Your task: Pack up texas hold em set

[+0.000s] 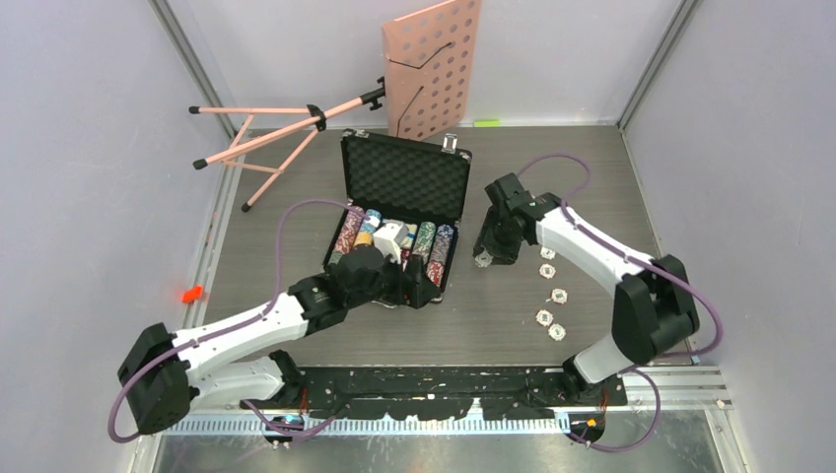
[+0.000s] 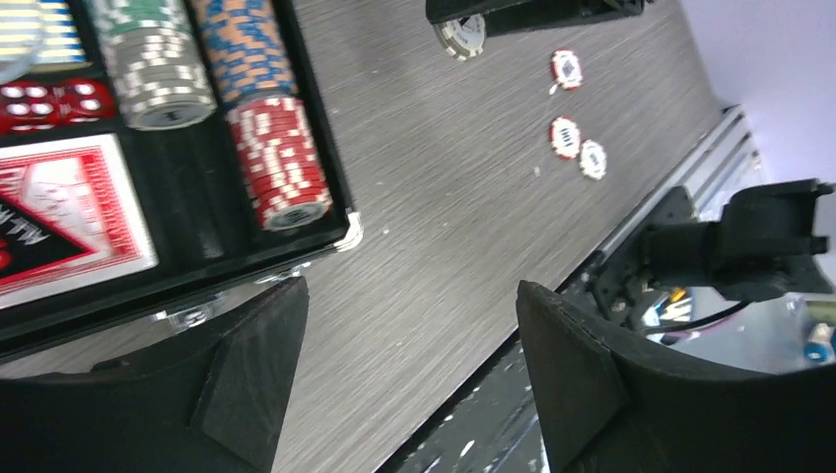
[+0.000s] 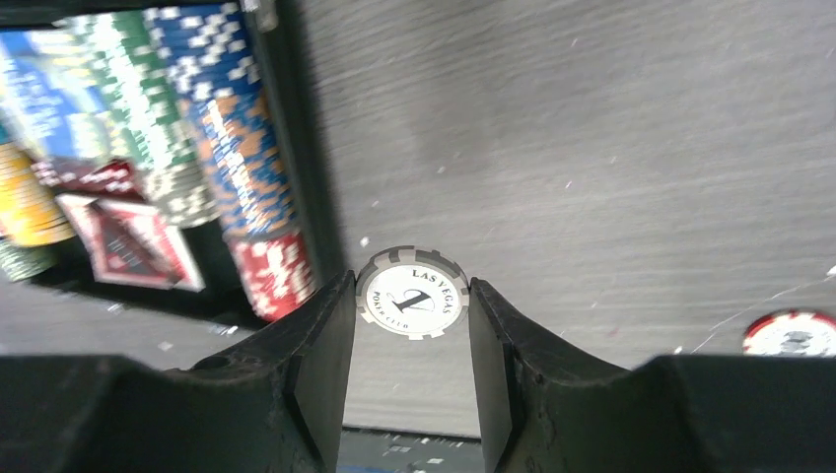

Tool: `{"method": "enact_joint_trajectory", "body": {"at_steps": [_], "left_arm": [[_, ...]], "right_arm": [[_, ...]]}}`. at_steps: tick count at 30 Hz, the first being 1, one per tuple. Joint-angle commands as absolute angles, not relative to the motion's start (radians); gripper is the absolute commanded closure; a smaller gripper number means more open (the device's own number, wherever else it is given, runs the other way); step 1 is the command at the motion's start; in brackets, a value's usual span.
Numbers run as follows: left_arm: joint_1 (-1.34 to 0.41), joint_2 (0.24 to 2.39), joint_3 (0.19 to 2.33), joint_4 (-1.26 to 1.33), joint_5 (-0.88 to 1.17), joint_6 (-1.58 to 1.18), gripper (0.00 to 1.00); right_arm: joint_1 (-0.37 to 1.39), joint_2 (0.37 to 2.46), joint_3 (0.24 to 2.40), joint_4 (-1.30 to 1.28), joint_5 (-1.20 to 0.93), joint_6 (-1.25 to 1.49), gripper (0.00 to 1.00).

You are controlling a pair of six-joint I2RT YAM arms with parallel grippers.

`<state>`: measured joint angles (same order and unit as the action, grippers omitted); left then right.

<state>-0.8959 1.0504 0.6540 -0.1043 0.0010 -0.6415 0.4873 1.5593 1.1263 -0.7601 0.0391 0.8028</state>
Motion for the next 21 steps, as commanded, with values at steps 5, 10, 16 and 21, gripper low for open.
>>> {"method": "enact_joint_trajectory", "body": {"at_steps": [5,10,16,21], "left_arm": [[-0.931,1.202,0.638,0.332,-0.034,-0.829,0.39],[-0.932,1.279,0.677,0.400,-0.021,-0.852,0.40],[-0.935,1.351,0.721,0.441,0.030,-0.862,0.41],[-0.939,1.397,0.737,0.479,0.043,-0.862,0.42]], "right_arm": [[0.491,1.308,1.006,-0.633,-0.115,1.073,0.68],[0.491,1.216,0.927,-0.556,-0.171,1.158,0.71],[0.491,1.193,0.911,-0.546,-0.200,1.176,0.71],[0.492,1.184,0.897,-0.528,-0.209,1.183,0.71]]}}
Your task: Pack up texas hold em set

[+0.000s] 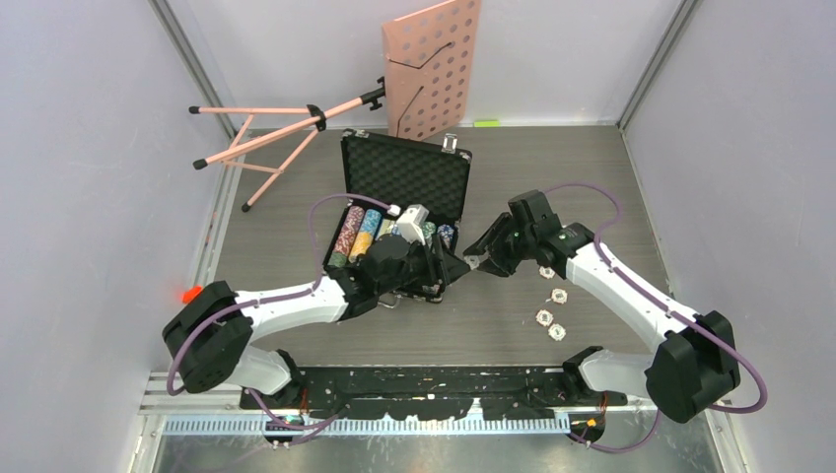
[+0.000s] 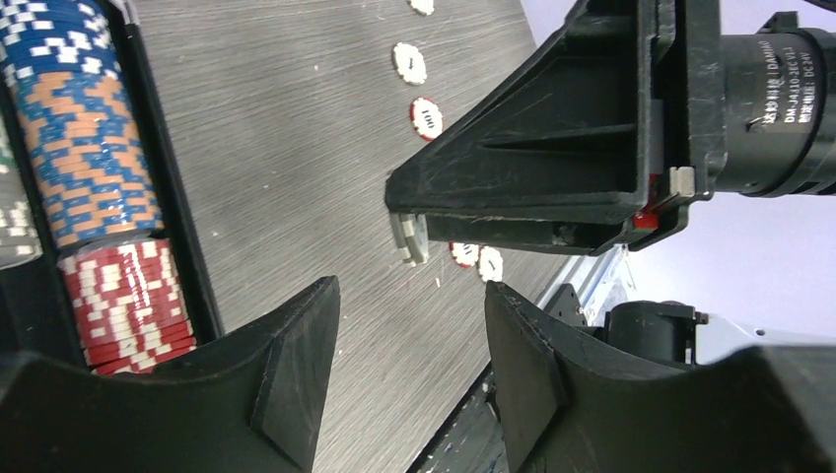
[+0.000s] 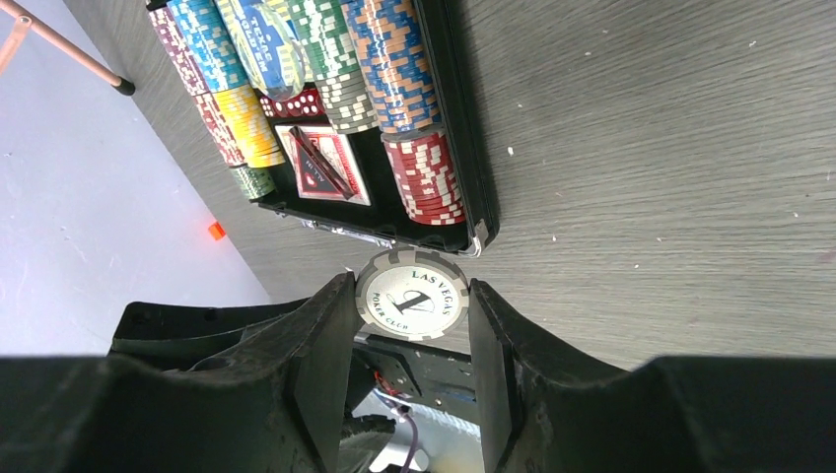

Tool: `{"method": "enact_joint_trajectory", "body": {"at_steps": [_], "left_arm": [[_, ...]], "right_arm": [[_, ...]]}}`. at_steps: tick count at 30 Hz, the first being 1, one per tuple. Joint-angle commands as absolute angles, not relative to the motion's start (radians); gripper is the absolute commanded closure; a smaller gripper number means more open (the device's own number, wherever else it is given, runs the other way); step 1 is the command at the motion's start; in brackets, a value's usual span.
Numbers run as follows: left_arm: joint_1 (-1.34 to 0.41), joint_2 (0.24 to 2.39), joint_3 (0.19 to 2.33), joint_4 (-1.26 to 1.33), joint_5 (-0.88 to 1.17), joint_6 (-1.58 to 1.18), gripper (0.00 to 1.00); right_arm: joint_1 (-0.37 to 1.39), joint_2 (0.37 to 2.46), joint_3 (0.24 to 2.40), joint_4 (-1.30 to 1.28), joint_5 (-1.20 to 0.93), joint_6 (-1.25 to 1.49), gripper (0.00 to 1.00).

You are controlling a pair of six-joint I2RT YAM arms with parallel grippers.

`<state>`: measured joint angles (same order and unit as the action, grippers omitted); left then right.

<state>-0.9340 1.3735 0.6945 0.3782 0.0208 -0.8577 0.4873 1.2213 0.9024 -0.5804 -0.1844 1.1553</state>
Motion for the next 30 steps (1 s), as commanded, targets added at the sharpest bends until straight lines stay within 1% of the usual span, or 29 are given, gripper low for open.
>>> {"method": "enact_joint_trajectory", "body": {"at_steps": [1,10,17,22,23,24,25,26,27,28,29,30], "left_arm": [[-0.939,1.407,0.742,0.481,0.045,-0.862,0.43],[-0.939,1.451,0.761,0.470,0.009,-0.874,0.50],[-0.939,1.466,0.768,0.478,-0.020,-0.859,0.61],[-0.939,1.478,0.780,0.479,-0.018,-0.850,0.63],[-0.939,1.482,0.783,0.479,-0.017,-0.850,0.66],[-0.939,1.484,0.784,0.480,-0.015,-0.848,0.71],[-0.939,1.486,0.786,0.481,-0.013,-0.844,0.79],[-0.938,1.488,0.789,0.481,-0.012,-0.838,0.89],[-0.937,1.488,0.791,0.479,-0.010,-0.832,0.99],[-0.937,1.488,0.793,0.475,-0.006,-0.819,1.00],[-0.933,1.483,0.796,0.465,0.011,-0.799,1.00],[-0.925,1.476,0.797,0.443,0.027,-0.774,1.00]], "right_arm": [[0.491,1.186,0.896,-0.525,-0.211,1.185,0.71],[0.491,1.183,0.874,-0.498,-0.228,1.195,0.72],[0.492,1.185,0.876,-0.494,-0.238,1.191,0.72],[0.492,1.183,0.873,-0.493,-0.242,1.190,0.72],[0.492,1.182,0.873,-0.493,-0.242,1.190,0.72],[0.492,1.181,0.873,-0.493,-0.243,1.191,0.72],[0.492,1.179,0.872,-0.492,-0.244,1.191,0.71],[0.492,1.178,0.872,-0.492,-0.248,1.188,0.67],[0.492,1.175,0.871,-0.491,-0.250,1.187,0.64],[0.492,1.173,0.871,-0.491,-0.254,1.183,0.54],[0.491,1.166,0.871,-0.489,-0.253,1.182,0.49],[0.490,1.162,0.870,-0.490,-0.247,1.179,0.41]]}}
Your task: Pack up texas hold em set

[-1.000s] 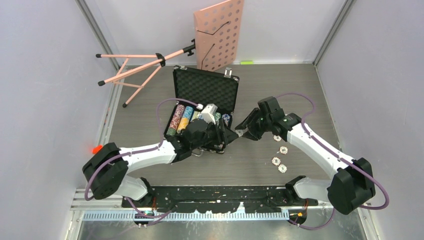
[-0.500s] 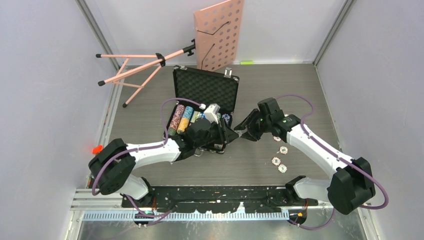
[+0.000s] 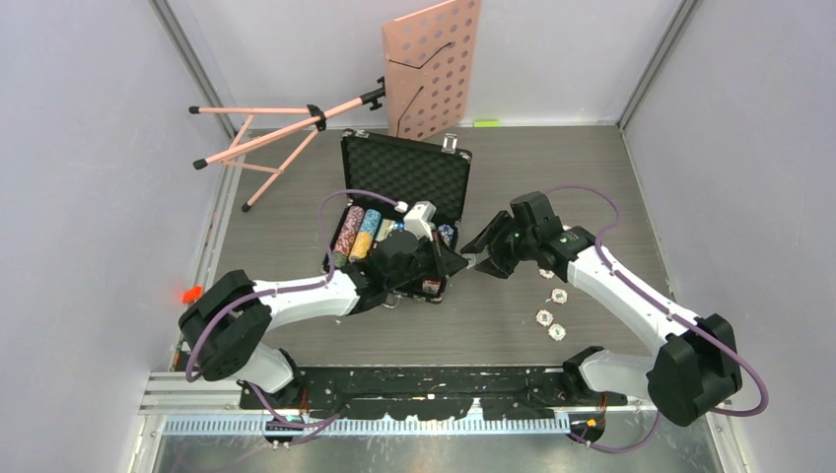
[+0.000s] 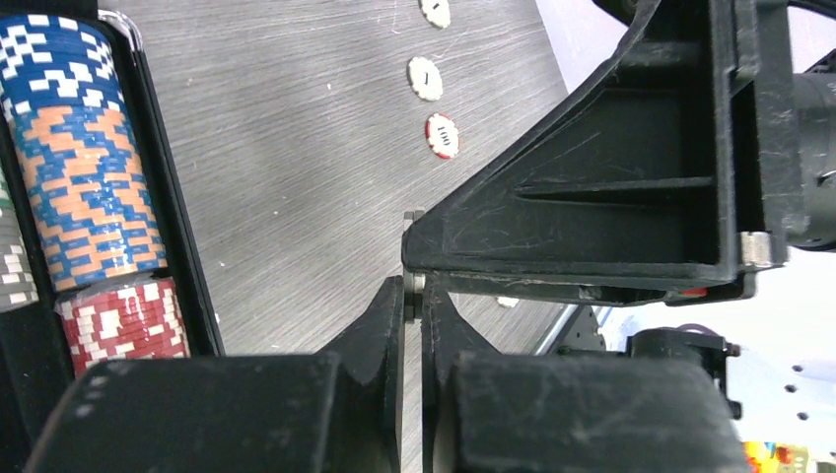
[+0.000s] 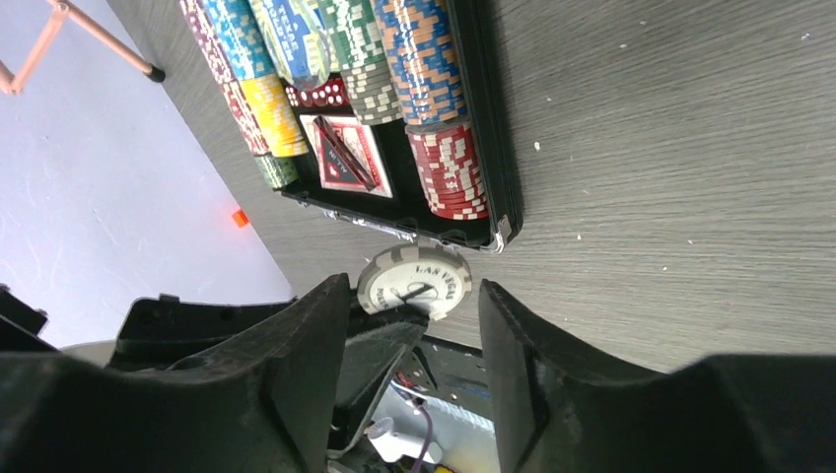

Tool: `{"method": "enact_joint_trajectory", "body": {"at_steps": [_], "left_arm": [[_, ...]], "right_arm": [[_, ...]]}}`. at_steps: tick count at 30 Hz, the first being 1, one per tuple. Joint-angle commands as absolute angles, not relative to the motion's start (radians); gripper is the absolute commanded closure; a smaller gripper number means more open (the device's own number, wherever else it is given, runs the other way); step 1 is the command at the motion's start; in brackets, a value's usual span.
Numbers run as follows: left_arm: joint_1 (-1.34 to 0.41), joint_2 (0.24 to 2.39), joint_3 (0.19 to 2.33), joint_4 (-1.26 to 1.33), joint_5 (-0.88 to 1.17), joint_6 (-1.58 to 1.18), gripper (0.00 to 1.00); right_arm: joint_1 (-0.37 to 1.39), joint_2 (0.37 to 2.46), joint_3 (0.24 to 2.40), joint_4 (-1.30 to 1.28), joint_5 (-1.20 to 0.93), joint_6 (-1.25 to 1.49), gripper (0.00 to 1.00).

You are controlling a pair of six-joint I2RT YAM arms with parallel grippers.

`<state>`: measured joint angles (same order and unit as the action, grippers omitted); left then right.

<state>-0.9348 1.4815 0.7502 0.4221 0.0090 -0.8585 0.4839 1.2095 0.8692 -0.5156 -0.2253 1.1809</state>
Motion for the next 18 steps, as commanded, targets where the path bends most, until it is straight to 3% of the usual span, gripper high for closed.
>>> {"method": "enact_joint_trajectory", "body": {"at_steps": [1,6,8,11,18], "left_arm": [[-0.914,1.465,0.796,0.415,0.047,-0.748,1.00],[-0.839,1.346,0.755,0.283,0.193,-0.527,1.00],[-0.838,1.272,0.758,0.154,0.189,-0.376,1.00],[-0.838,1.178,0.779,-0.051,0.018,-0.216,1.00],[-0.824,1.111,0.805,-0.251,0.078,0.190,1.00]], "right_arm": [[0.490,1.152,0.870,-0.496,-0.243,1.176,0.39],[0.471,1.120,0.894,-0.576,-0.172,1.126,0.11],[0.463,1.100,0.913,-0.618,-0.139,1.093,0.08],[0.453,1.081,0.932,-0.658,-0.100,1.050,0.08],[0.436,1.067,0.921,-0.659,-0.095,1.023,0.08]]}}
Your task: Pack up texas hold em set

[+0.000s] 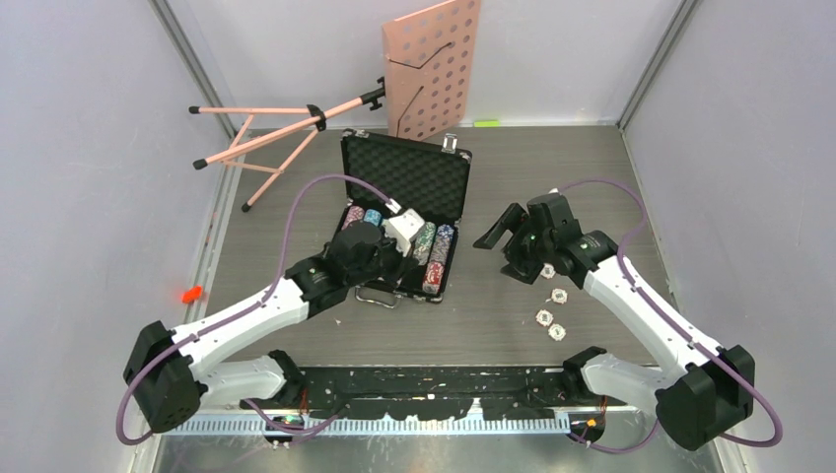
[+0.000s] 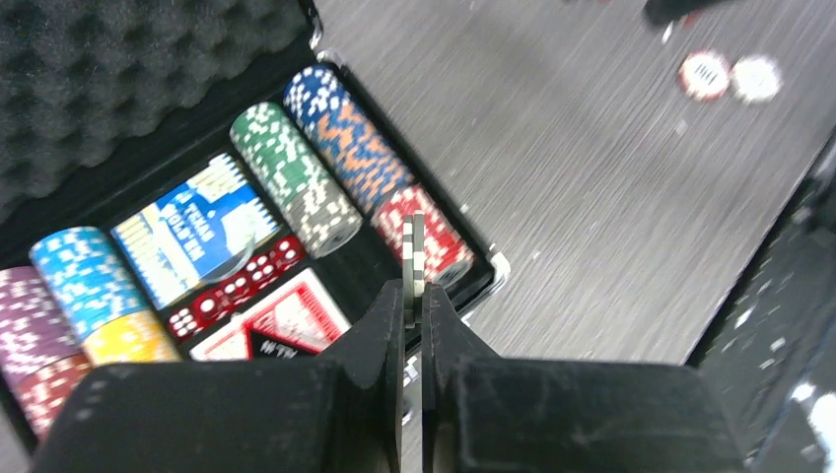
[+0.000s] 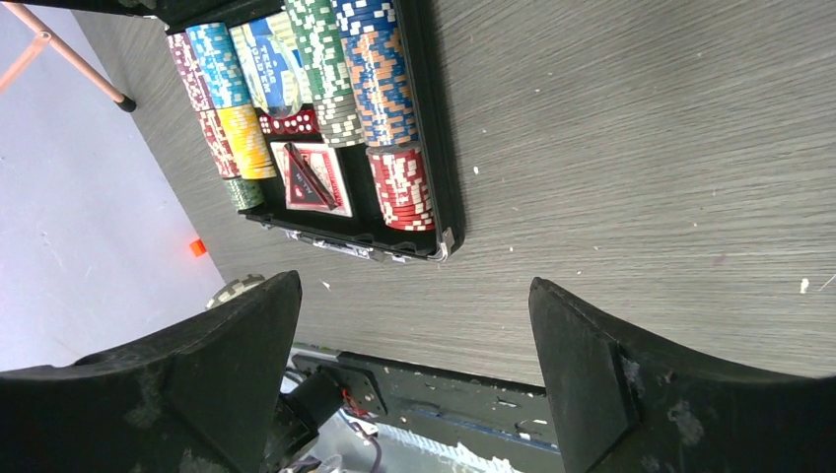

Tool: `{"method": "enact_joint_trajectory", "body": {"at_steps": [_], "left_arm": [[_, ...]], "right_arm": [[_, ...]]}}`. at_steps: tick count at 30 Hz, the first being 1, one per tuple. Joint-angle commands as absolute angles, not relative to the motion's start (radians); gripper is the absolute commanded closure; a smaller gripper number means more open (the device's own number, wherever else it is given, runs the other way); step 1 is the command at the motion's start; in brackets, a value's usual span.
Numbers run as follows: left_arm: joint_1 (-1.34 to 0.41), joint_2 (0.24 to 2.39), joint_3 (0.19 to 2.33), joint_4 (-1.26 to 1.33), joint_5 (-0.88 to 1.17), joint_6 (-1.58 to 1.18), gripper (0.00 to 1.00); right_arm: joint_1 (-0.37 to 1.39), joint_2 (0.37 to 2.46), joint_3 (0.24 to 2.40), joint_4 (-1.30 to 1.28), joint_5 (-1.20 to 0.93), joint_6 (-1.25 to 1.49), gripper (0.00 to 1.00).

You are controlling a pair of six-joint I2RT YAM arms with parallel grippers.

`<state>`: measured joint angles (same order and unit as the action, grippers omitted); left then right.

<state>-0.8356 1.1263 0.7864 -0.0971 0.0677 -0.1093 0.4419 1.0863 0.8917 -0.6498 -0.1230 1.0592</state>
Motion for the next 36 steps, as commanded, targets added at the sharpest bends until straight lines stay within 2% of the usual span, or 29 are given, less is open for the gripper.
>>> {"method": "enact_joint_trajectory", "body": {"at_steps": [1,7,14,28,30,32,36], "left_arm": [[-0.812,1.116,0.799,-0.250,0.124,0.243,1.00],[-0.747,1.265,0.853,-0.319,0.273,0.478,1.00],[-0.732,1.443,0.945,-0.311,0.238,0.535,1.00],[-0.732,1.609,1.022,-0.240,0.188,0.567,1.00],[-0.732,1.618,1.025,-0.234,0.181,0.570,0.94],[-0.732,1.618,1.022,-0.214,0.156,0.562,0.83],[-0.732,1.597,1.001,-0.174,0.113,0.549,0.75]], "right_arm": [[0.436,1.067,0.921,-0.658,-0.099,1.019,0.08],[0.429,1.024,0.919,-0.698,-0.072,0.984,0.08],[0.398,0.972,0.948,-0.780,-0.046,0.926,0.08],[0.324,0.977,0.940,-0.804,-0.088,0.879,0.08],[0.315,0.980,0.942,-0.805,-0.096,0.877,0.08],[0.310,0.982,0.943,-0.804,-0.100,0.875,0.08],[0.297,0.987,0.938,-0.798,-0.114,0.876,0.08]]}}
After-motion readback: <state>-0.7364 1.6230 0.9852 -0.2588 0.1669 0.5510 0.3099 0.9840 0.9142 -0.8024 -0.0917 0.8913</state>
